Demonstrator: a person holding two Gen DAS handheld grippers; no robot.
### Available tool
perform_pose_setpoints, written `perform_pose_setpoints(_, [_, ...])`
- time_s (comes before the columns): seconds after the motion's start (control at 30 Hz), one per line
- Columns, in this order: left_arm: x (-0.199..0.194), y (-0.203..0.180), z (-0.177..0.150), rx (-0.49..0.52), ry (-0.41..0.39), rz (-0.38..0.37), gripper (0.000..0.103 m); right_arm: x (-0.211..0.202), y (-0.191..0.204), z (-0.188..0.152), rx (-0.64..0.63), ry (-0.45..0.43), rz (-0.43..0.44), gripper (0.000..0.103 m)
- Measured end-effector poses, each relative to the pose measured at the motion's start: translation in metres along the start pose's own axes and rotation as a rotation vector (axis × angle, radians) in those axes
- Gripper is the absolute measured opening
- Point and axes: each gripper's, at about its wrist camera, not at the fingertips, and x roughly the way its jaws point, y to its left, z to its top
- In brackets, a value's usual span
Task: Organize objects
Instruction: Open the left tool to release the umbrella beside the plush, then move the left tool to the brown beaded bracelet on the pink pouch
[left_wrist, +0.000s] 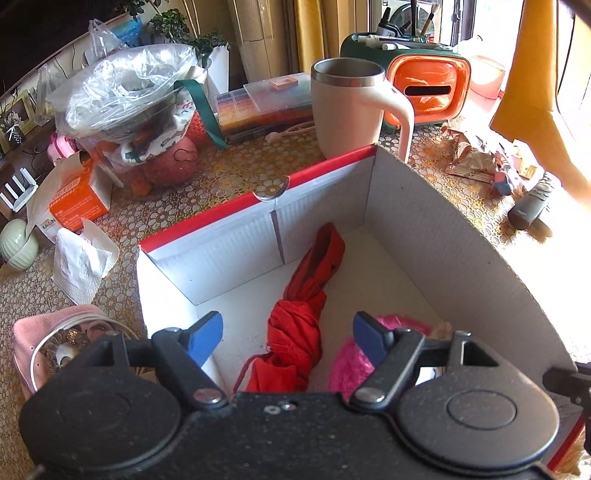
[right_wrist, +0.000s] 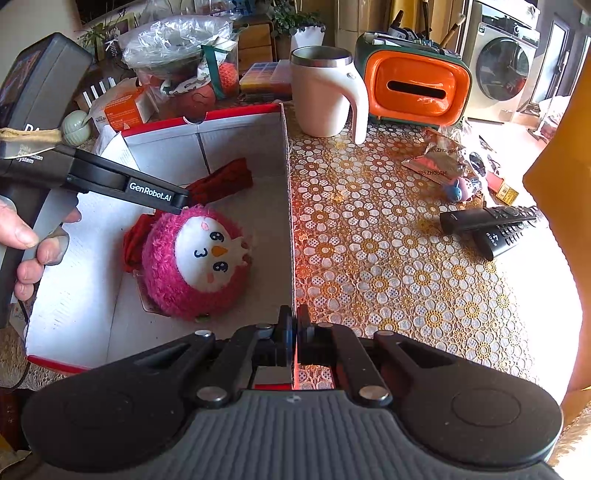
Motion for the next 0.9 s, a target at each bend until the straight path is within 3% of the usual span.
perform_pose_setpoints(0.3, [-0.051,0.032,-0.016,-0.023,-0.079,-0.012,0.084,0.002,0.004,0.0,-0.003,0.009,-0.017,0.001])
perform_pose_setpoints(0.57, [-0.083,0.08,-0.035,-0.067,-0.119,0.053,0.089,0.001,0.009,-0.003,-0.014,0.009,-0.025,0.001])
perform_pose_setpoints(0.9, [-0.096,0.144,-0.054,-0.176,-0.123,0.123,0.089,-0.004,0.009,-0.01,-0.026,0.002,-0.021,0.001])
